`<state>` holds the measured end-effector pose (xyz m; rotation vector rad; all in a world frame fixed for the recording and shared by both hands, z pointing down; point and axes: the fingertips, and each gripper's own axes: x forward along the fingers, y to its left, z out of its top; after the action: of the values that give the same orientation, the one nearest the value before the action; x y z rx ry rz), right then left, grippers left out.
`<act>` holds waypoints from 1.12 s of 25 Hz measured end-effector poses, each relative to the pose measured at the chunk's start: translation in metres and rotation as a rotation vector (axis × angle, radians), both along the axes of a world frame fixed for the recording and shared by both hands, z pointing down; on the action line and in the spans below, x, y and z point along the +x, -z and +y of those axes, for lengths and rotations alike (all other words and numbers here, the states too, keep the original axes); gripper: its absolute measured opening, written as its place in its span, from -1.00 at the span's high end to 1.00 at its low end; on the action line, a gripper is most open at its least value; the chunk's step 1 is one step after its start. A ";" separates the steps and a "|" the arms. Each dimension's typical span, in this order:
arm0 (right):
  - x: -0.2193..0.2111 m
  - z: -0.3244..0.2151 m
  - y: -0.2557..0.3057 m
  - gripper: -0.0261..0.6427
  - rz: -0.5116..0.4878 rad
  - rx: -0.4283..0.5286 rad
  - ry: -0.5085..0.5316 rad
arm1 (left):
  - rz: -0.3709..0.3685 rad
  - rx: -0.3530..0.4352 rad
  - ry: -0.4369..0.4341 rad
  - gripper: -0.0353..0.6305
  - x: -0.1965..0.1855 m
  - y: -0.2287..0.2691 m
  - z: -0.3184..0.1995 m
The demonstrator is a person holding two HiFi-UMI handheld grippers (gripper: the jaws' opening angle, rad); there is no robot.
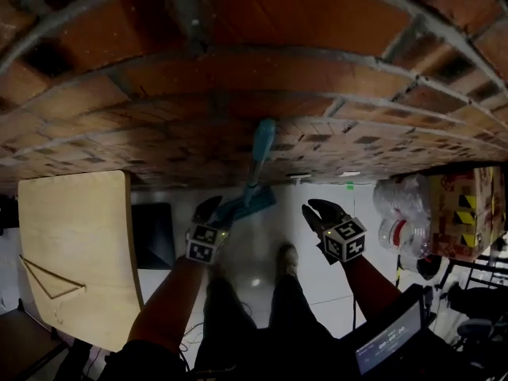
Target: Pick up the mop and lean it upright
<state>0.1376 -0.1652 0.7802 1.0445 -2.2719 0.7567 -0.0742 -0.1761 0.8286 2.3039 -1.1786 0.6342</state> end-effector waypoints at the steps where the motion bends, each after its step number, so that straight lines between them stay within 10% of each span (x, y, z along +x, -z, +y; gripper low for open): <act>1: -0.003 -0.006 0.019 0.64 -0.012 0.025 -0.001 | 0.015 0.026 0.011 0.31 -0.004 0.022 -0.004; 16: -0.019 -0.023 0.303 0.76 -0.130 0.298 0.012 | 0.181 0.319 0.027 0.58 -0.020 0.339 0.008; 28: -0.036 -0.023 0.410 0.88 -0.163 0.396 0.030 | 0.287 0.355 0.144 0.81 -0.053 0.431 0.012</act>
<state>0.1014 -0.1880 0.3698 1.1516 -2.6417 0.3973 -0.1269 -0.1643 0.3977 2.4583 -1.3848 0.0371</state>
